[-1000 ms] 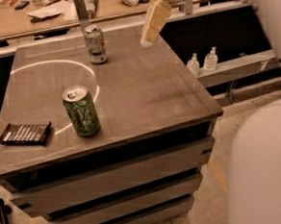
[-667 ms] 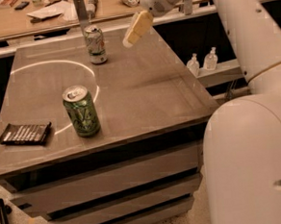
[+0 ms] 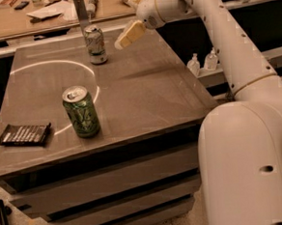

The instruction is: Pick 7up can

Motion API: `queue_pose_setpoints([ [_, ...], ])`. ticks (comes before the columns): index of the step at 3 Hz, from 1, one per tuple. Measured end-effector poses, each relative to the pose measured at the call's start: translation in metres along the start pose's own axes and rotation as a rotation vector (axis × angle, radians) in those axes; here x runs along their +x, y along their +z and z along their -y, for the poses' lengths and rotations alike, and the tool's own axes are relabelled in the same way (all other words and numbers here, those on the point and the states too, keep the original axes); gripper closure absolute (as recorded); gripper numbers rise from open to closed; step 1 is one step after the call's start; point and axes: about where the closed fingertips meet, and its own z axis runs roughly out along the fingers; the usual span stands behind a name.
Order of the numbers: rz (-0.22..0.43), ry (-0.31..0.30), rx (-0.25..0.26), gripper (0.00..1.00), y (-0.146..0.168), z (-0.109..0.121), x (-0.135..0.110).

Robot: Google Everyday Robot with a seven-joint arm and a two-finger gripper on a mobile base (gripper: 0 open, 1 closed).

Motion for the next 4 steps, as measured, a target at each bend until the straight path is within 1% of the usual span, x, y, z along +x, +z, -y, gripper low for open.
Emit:
queue_pose_setpoints([
  [1,0.007,-0.009,-0.016,0.00,0.007,-0.003,-0.001],
  [2,0.113,0.001,-0.051,0.00,0.037,-0.010,-0.008],
  [3,0.295,0.095,-0.061,0.00,0.070,-0.013,-0.019],
  [4,0.317,0.166,-0.079,0.00,0.083,-0.026,-0.021],
])
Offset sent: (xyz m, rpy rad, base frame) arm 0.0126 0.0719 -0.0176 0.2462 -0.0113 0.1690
